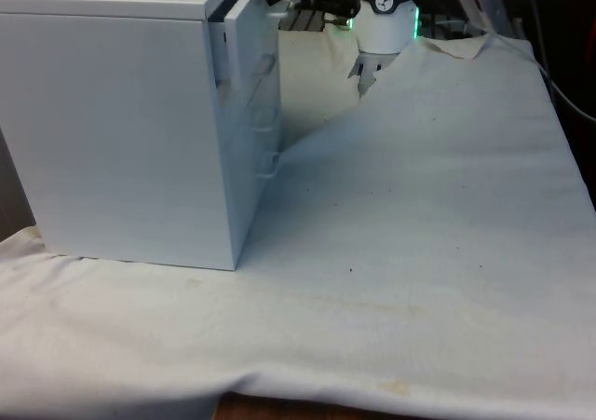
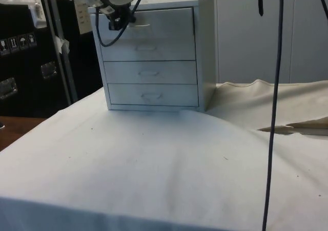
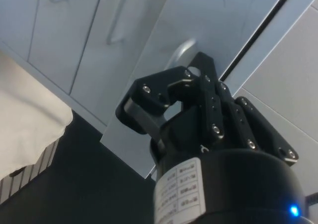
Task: Open the drawer, then close it.
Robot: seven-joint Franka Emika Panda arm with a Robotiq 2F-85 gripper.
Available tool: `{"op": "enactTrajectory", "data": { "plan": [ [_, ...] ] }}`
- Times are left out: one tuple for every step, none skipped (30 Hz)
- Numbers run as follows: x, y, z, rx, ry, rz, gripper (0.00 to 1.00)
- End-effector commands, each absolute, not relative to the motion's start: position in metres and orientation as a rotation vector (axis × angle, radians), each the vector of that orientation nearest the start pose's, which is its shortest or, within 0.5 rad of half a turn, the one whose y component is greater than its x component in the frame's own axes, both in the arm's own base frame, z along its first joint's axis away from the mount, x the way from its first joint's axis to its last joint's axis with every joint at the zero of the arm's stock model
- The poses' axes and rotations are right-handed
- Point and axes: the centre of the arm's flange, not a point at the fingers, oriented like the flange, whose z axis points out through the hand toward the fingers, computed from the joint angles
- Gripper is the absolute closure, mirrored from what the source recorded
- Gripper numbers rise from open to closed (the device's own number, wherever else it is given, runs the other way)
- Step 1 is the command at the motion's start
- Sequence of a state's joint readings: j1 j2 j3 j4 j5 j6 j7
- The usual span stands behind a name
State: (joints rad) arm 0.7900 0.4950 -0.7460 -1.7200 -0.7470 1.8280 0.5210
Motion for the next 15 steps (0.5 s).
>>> {"op": "enactTrajectory", "data": {
  "plan": [
    [0.634,0.021,0.383,2.093,-0.140,0.025,1.00],
    [0.635,0.025,0.383,2.078,-0.149,0.024,1.00],
    [0.634,0.018,0.383,2.094,-0.142,0.024,1.00],
    [0.634,0.014,0.383,2.095,-0.146,0.025,1.00],
    [0.634,0.012,0.383,2.096,-0.147,0.024,1.00],
    [0.634,0.009,0.383,2.095,-0.150,0.024,1.00],
    [0.634,0.007,0.383,2.095,-0.149,0.024,1.00],
    [0.634,0.005,0.383,2.096,-0.153,0.023,1.00],
    [0.634,0.002,0.383,2.096,-0.152,0.023,1.00],
    [0.634,-0.002,0.383,2.097,-0.156,0.023,1.00],
    [0.635,0.005,0.383,2.083,-0.160,0.025,1.00],
    [0.634,-0.003,0.383,2.097,-0.157,0.024,1.00],
    [0.634,-0.005,0.383,2.097,-0.159,0.022,1.00],
    [0.634,-0.005,0.383,2.097,-0.158,0.024,1.00],
    [0.635,-0.006,0.383,2.098,-0.160,0.023,1.00]
  ]
}}
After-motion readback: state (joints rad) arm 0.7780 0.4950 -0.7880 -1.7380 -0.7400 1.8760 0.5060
